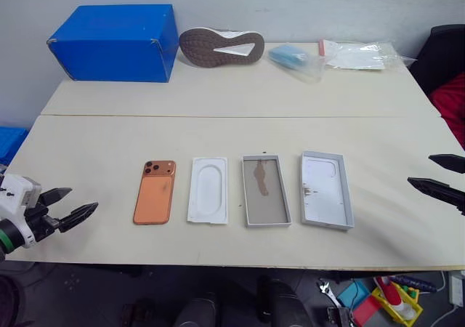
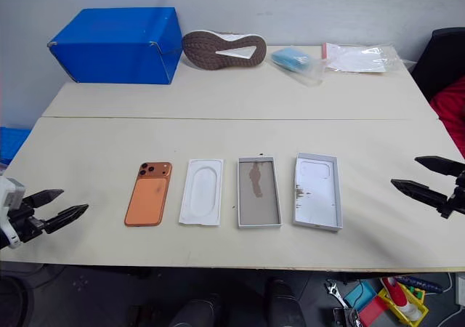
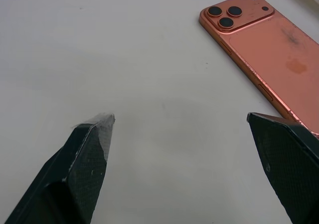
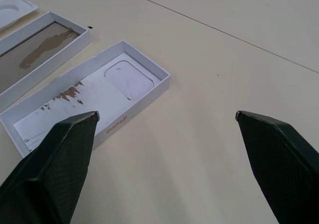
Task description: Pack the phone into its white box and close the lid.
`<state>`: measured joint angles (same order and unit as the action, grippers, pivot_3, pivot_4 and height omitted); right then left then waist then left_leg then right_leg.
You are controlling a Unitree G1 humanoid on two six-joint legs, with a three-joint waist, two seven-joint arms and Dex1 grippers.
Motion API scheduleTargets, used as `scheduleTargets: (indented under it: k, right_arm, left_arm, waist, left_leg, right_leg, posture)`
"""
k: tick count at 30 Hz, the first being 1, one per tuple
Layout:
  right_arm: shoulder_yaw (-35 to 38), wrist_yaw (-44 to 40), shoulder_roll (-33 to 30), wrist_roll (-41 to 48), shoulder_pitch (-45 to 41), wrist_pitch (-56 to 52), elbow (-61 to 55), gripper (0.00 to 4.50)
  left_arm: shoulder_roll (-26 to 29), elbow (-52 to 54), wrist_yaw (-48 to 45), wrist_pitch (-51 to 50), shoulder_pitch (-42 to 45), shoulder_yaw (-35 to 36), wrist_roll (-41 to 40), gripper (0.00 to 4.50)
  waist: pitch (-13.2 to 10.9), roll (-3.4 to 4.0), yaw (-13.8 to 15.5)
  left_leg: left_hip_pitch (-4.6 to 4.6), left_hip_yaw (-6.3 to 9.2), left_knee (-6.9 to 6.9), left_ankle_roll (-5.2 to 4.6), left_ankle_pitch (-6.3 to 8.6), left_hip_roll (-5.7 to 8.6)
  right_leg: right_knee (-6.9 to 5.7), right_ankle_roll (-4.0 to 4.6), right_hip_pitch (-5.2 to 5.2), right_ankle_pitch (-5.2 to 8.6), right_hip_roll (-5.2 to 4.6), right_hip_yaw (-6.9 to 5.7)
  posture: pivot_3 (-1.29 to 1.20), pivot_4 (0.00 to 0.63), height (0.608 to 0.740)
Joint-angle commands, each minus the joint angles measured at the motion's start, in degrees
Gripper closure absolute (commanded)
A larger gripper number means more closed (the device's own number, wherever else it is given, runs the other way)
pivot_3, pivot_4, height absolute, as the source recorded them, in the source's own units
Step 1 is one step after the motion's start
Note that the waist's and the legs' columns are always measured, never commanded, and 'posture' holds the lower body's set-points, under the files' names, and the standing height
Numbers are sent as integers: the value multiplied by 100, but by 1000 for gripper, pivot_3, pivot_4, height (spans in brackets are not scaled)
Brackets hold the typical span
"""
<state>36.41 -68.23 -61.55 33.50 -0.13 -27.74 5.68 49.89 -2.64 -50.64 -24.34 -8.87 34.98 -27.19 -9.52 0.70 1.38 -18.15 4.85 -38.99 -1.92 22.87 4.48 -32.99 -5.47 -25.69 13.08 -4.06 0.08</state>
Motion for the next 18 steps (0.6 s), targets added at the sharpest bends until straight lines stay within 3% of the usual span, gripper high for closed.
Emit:
scheduleTargets:
  k: [1, 18]
  right_arm:
    - [191, 45, 10, 101, 20, -67, -266, 0]
    - [272, 227, 104, 58, 178, -106, -468, 0]
  left_arm:
    - [18, 151, -62, 88, 7, 145, -75, 12]
    - [75, 52, 36, -62, 269, -42, 10, 12]
  waist:
    - [0, 0, 0]
    - [0, 0, 1]
  left_leg:
    - [0, 0, 0, 0, 0, 0]
    - [0, 0, 0, 1, 0, -1]
  right_leg:
    - [0, 0, 0, 0, 0, 0]
    - [0, 0, 0, 0, 1, 0]
  posture:
    - [0, 150, 740]
    - [0, 150, 740]
